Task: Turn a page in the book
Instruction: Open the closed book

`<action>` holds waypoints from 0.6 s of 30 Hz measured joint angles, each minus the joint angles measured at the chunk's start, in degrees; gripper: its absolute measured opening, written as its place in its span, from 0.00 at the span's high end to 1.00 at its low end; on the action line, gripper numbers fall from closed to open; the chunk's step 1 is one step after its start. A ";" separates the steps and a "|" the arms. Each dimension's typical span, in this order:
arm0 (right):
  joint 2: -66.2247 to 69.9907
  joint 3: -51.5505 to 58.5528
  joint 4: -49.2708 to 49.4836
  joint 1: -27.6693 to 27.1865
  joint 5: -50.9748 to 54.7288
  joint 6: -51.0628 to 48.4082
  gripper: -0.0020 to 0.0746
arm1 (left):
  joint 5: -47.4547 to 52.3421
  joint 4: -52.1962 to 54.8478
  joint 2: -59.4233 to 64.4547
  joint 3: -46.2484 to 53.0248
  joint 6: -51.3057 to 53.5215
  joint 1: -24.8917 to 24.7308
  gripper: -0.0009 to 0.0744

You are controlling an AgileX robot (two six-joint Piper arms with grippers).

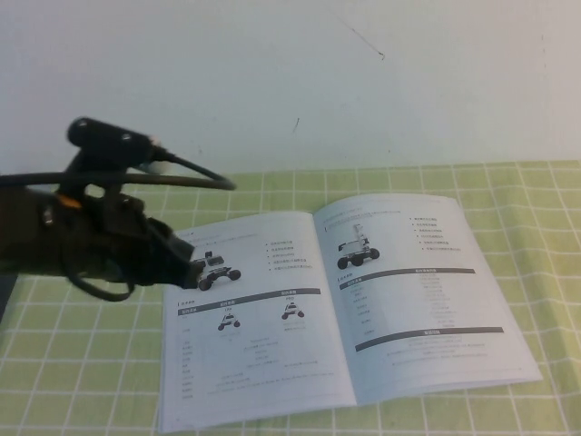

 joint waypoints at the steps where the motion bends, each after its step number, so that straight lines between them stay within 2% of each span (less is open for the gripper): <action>1: 0.92 -0.65 0.00 0.00 0.28 0.14 0.98 | -0.42 0.12 2.01 -1.44 0.00 -1.57 0.99; 9: 6.68 -3.25 0.25 0.00 1.45 0.49 0.98 | -5.75 0.79 18.05 -11.09 1.49 -10.32 0.99; 18: 9.31 -3.70 0.48 0.00 1.71 0.49 0.98 | -9.74 -2.06 32.58 -14.64 2.08 -12.15 0.99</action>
